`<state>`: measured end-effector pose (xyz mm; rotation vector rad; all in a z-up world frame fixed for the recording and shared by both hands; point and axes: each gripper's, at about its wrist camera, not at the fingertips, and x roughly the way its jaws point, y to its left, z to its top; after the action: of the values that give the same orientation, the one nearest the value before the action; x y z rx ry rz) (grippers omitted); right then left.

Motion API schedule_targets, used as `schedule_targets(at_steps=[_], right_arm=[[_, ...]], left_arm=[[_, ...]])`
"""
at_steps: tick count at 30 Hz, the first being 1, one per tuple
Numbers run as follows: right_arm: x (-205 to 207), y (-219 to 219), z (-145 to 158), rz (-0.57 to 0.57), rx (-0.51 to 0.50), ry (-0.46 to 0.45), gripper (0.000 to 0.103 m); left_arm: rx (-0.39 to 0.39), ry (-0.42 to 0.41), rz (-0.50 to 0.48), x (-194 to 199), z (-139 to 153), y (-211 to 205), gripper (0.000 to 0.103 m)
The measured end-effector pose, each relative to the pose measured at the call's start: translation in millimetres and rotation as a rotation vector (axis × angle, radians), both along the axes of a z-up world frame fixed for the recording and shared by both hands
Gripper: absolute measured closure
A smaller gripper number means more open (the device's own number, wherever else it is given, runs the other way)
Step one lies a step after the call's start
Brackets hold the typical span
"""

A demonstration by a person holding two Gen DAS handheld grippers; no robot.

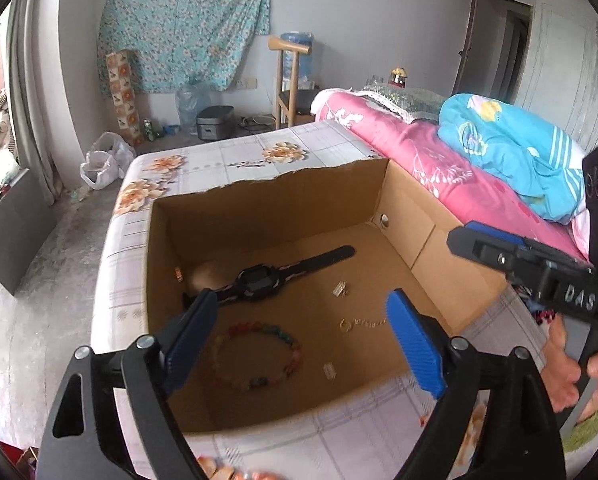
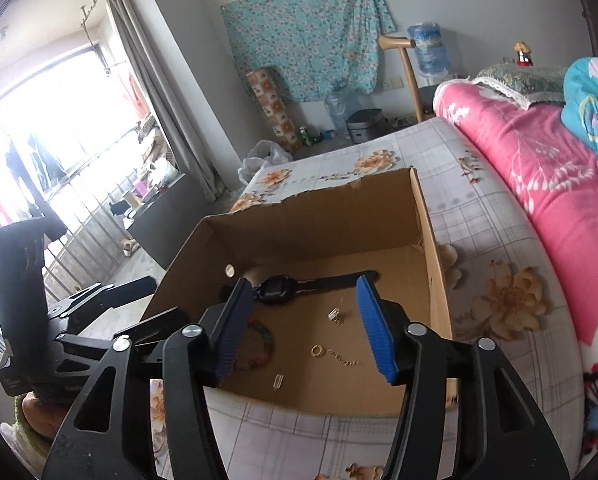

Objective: Organize jewelry
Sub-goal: 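Withdraw both tools from the box back toward the sheet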

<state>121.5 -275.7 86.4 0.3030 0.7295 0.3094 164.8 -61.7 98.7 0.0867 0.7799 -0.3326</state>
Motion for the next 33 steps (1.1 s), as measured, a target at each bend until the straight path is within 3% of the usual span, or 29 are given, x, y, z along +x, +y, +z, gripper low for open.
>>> schedule_targets(at_steps=[17, 24, 33], right_arm=[[-56.0, 29.1, 34.8, 0.078, -0.018, -0.116, 0.028], [-66.8, 34.3, 31.1, 0.101, -0.026, -0.081, 0.027], [-82.9, -17.8, 16.6, -0.033, -0.074, 0.008, 0.027]], left_arm=[[-0.033, -0.019, 0.025, -75.0, -9.3, 21.3, 0.01], [0.008, -0.005, 0.016, -92.9, -21.9, 12.3, 0.007], [0.033, 0.059, 0.011, -108.8, -48.3, 9.7, 0.006]])
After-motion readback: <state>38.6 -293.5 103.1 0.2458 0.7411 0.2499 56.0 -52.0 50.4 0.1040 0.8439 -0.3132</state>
